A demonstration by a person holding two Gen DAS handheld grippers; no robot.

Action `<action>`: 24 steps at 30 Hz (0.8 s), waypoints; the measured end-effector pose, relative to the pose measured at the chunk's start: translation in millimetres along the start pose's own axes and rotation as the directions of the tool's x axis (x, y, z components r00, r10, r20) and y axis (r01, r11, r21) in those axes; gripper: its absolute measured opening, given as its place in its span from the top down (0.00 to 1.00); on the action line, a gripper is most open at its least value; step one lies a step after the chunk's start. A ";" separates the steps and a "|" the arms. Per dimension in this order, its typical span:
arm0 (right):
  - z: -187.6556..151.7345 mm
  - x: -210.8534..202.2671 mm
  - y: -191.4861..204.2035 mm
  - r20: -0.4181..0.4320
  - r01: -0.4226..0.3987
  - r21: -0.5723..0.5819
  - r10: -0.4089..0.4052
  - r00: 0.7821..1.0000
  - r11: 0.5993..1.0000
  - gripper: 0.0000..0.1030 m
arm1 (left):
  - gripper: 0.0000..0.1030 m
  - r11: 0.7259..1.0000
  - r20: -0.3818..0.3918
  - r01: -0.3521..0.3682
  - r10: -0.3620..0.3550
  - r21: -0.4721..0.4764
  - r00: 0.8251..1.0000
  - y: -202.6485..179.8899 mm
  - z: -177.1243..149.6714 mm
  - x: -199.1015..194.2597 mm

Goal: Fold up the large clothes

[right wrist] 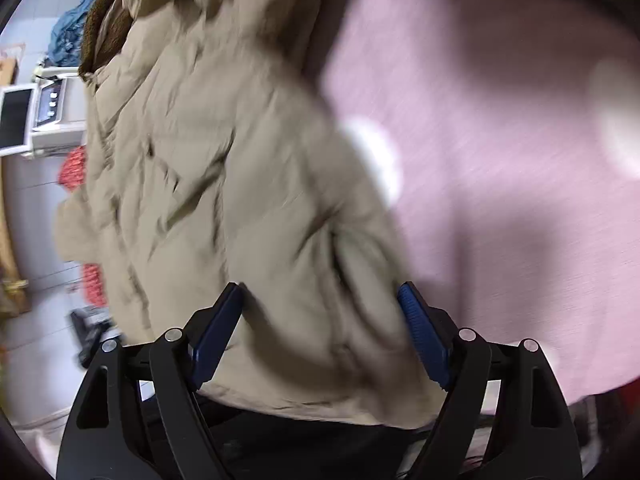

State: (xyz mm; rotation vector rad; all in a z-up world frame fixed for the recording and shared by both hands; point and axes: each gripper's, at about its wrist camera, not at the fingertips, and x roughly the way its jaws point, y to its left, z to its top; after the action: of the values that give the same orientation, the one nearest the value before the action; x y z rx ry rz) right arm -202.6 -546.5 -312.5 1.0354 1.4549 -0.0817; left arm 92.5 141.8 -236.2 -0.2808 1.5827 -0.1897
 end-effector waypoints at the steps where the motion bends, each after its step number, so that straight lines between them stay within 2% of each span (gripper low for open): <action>1: -1.8 5.3 1.4 -0.006 0.021 -0.006 -0.021 1.000 1.000 0.23 | 0.19 1.000 -0.003 0.005 -0.005 0.005 1.000 -0.9 -0.3 2.6; 2: -4.0 6.6 3.7 0.003 0.045 -0.018 -0.045 0.999 0.999 0.25 | 0.28 1.000 -0.003 0.008 -0.008 0.024 1.000 -4.3 -2.2 3.5; 4: -10.2 9.7 14.6 0.011 0.068 -0.071 -0.068 0.998 0.995 0.57 | 0.40 0.996 0.011 -0.021 0.020 0.085 1.000 -15.4 -6.4 3.2; 6: -18.6 8.4 24.5 0.026 0.086 -0.122 -0.083 0.996 0.989 0.71 | 0.56 0.988 0.015 -0.052 0.050 0.145 0.999 -26.6 -10.1 4.8; 7: -24.1 5.8 28.4 0.035 0.107 -0.154 -0.103 0.994 0.982 0.76 | 0.60 0.983 0.010 -0.063 0.062 0.172 0.998 -31.2 -11.9 5.3; 8: -28.9 2.0 29.2 0.041 0.129 -0.177 -0.123 0.992 0.976 0.77 | 0.67 0.975 0.006 -0.080 0.080 0.206 0.997 -36.6 -14.2 6.0; 9: -34.4 -1.1 29.5 0.048 0.158 -0.198 -0.151 0.987 0.968 0.79 | 0.68 0.963 0.010 -0.115 0.116 0.242 0.993 -42.3 -16.8 6.3; 11: -36.7 -0.7 30.5 0.052 0.186 -0.197 -0.179 0.982 0.963 0.80 | 0.71 0.940 0.012 -0.154 0.158 0.303 0.987 -51.2 -21.3 9.0; 12: -38.9 0.3 26.3 0.049 0.197 -0.188 -0.191 0.980 0.962 0.80 | 0.71 0.915 0.009 -0.184 0.194 0.360 0.981 -55.9 -26.7 12.9; 15: -38.6 8.1 25.7 0.045 0.221 -0.172 -0.217 0.975 0.960 0.79 | 0.71 0.870 0.000 -0.222 0.247 0.441 0.969 -63.9 -36.2 22.1; 17: -36.2 19.1 27.2 0.039 0.253 -0.164 -0.250 0.967 0.953 0.74 | 0.69 0.862 -0.001 -0.228 0.256 0.452 0.967 -65.9 -36.1 26.0; 18: -34.9 21.9 28.4 0.037 0.263 -0.148 -0.261 0.965 0.953 0.66 | 0.69 0.868 -0.010 -0.218 0.249 0.445 0.969 -63.8 -34.6 25.6; 19: -33.7 22.8 31.4 0.042 0.289 -0.136 -0.285 0.957 0.948 0.59 | 0.68 0.872 -0.014 -0.213 0.243 0.441 0.970 -63.0 -33.6 23.7; 22: -37.1 19.8 54.5 0.087 0.382 -0.168 -0.372 0.924 0.909 0.51 | 0.66 0.865 0.011 -0.233 0.255 0.445 0.967 -61.4 -25.1 6.7; 23: -40.6 13.8 62.8 0.117 0.426 -0.173 -0.411 0.904 0.888 0.49 | 0.63 0.858 0.039 -0.251 0.262 0.448 0.964 -66.1 -21.1 -0.5; 24: -43.0 10.0 69.9 0.137 0.463 -0.169 -0.445 0.885 0.870 0.48 | 0.55 0.848 0.085 -0.277 0.268 0.453 0.960 -71.6 -19.3 -10.6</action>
State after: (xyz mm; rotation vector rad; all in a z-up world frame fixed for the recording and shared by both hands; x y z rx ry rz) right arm -190.3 -473.7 -275.2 0.5027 1.5608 -0.3155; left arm 77.7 75.6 -204.5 0.3158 1.4892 -0.3329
